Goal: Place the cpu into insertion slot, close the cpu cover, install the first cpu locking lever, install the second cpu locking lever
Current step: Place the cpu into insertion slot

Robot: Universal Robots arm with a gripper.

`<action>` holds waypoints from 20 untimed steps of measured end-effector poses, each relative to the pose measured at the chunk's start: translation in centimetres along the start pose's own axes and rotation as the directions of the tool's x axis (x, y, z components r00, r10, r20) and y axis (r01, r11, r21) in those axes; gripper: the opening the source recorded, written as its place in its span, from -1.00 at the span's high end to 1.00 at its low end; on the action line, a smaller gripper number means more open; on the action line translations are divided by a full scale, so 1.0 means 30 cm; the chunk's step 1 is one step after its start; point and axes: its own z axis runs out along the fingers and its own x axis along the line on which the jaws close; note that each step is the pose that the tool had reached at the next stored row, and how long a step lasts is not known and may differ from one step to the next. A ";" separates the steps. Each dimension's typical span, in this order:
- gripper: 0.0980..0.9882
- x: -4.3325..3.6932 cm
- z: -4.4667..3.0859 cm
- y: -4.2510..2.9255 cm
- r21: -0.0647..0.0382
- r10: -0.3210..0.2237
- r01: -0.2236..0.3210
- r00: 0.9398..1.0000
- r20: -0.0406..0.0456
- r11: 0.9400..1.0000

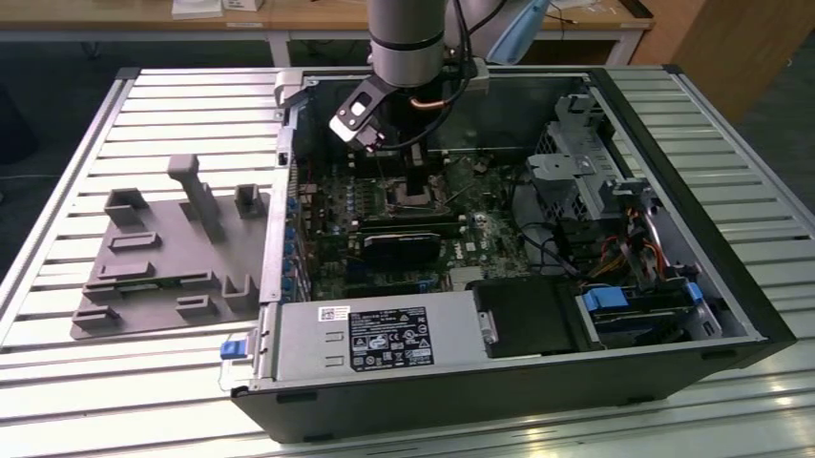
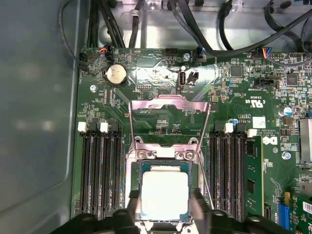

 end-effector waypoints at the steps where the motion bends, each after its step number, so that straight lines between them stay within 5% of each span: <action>1: 0.02 0.000 0.000 0.000 0.000 0.000 0.000 1.000 0.000 1.000; 10: 0.95 0.000 0.000 0.000 0.000 0.000 0.000 1.000 0.000 1.000; 20: 0.99 0.000 -0.001 0.000 0.000 0.000 0.000 1.000 0.000 1.000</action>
